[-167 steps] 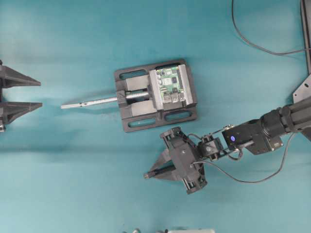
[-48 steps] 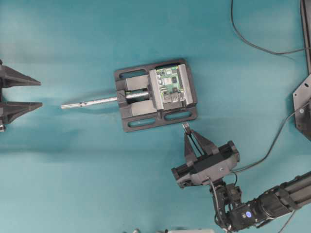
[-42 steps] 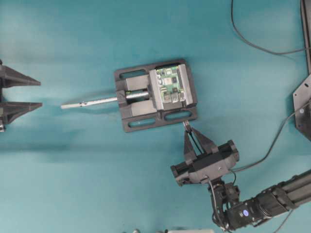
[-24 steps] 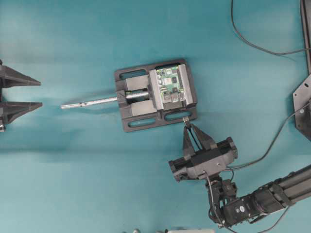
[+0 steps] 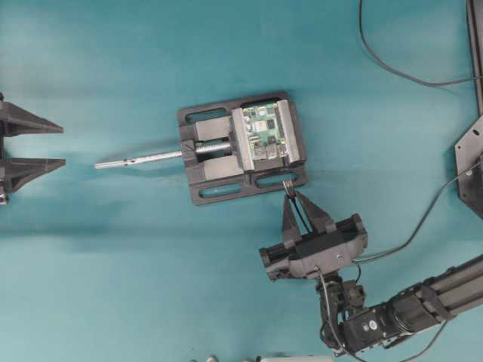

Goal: Insert the USB into the fixed PCB.
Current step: 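Align the held USB plug with the right-side USB port, then push the USB plug forward into the USB port with the right gripper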

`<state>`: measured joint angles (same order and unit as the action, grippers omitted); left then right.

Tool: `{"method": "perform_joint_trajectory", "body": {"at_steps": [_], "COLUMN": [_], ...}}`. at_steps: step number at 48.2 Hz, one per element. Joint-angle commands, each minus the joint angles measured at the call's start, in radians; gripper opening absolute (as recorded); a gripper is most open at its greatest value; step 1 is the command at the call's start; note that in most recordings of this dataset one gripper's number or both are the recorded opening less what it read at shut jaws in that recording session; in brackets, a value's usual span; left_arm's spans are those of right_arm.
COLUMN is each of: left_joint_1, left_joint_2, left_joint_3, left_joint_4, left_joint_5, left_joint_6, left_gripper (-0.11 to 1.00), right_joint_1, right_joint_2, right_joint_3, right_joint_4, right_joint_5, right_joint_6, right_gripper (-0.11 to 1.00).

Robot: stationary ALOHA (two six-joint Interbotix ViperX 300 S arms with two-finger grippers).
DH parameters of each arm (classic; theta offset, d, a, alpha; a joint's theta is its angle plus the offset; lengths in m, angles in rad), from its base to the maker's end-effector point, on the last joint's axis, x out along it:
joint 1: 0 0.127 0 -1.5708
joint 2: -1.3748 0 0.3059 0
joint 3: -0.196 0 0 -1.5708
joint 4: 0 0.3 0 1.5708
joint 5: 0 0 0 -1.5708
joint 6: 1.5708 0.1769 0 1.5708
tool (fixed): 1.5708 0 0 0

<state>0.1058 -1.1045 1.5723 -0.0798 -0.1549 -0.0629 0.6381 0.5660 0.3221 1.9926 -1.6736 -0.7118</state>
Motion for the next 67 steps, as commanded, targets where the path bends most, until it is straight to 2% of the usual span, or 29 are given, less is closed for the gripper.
{"method": "perform_joint_trajectory", "body": {"at_steps": [1, 67], "left_joint_1": [0.003, 0.003], "left_joint_2": [0.006, 0.005], "left_joint_3": [-0.012, -0.012], "left_joint_4": [0.005, 0.003], "left_joint_5": [-0.008, -0.008], "left_joint_6": [-0.009, -0.009], "left_gripper": [0.83, 0.83], "right_joint_1": [-0.011, -0.078], "right_joint_2": [-0.017, -0.066], "right_joint_3": [-0.021, -0.006], "right_joint_4": [-0.002, -0.015], "right_joint_5": [-0.012, -0.025], "right_joint_6": [0.002, 0.006], "right_gripper": [0.21, 0.21]}}
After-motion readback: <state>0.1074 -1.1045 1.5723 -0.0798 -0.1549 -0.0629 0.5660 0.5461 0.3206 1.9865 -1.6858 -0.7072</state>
